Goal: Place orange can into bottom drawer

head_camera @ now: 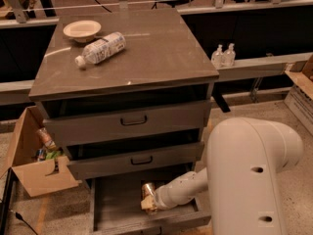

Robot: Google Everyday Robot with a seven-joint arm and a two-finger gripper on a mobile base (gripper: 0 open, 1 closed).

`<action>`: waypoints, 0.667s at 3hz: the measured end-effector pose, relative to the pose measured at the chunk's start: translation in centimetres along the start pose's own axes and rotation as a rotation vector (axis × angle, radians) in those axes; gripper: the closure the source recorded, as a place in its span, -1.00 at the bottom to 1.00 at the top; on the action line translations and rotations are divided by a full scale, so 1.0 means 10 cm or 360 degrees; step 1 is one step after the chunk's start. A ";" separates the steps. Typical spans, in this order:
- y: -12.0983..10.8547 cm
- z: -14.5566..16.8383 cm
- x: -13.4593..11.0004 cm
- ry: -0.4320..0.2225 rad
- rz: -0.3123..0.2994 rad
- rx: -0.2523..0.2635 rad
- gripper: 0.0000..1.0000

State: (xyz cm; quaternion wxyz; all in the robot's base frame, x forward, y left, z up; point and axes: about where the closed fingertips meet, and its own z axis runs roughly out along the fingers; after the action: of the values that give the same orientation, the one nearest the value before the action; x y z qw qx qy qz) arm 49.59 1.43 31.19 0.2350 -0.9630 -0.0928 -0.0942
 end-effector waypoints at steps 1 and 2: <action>0.12 0.37 0.06 0.0015 0.0047 0.0042 1.00; 0.18 0.65 0.14 0.0019 0.0074 0.0075 1.00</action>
Offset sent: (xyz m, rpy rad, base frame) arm 0.0544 0.0209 -0.0932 0.0853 0.0269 -0.0507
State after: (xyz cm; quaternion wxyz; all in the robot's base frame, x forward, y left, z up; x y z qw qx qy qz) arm 52.21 3.08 25.06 0.2602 -0.9585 -0.0711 -0.0921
